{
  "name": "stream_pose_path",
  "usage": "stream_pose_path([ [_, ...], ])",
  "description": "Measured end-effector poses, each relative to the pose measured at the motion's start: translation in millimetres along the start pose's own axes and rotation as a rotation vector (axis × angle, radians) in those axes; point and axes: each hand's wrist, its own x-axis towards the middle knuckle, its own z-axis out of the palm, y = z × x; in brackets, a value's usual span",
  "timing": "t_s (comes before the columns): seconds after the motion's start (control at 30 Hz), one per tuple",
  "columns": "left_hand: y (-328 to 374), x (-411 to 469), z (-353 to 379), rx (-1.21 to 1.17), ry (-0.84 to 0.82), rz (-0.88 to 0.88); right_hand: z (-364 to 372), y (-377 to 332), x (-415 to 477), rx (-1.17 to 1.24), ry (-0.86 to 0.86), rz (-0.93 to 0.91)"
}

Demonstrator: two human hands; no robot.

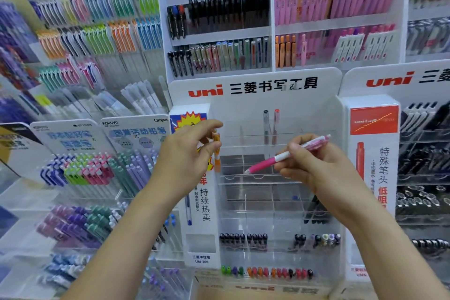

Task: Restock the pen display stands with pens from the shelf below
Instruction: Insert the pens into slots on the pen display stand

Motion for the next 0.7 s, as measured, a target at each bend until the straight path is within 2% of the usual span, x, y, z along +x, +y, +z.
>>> stream_pose_path([
  [0.3, -13.7, -0.3, 6.1, 0.146, -0.235, -0.086, 8.1, 0.0, 7.2, -0.157, 0.1, -0.199],
  [0.53, -17.5, 10.2, 1.3, 0.262, -0.34, 0.045, 11.3, 1.9, 12.0, -0.201, 0.129, -0.303],
  [0.7, -17.8, 13.1, 5.2, 0.41, -0.384, 0.242, 12.5, -2.2, 12.9, -0.242, 0.165, -0.393],
])
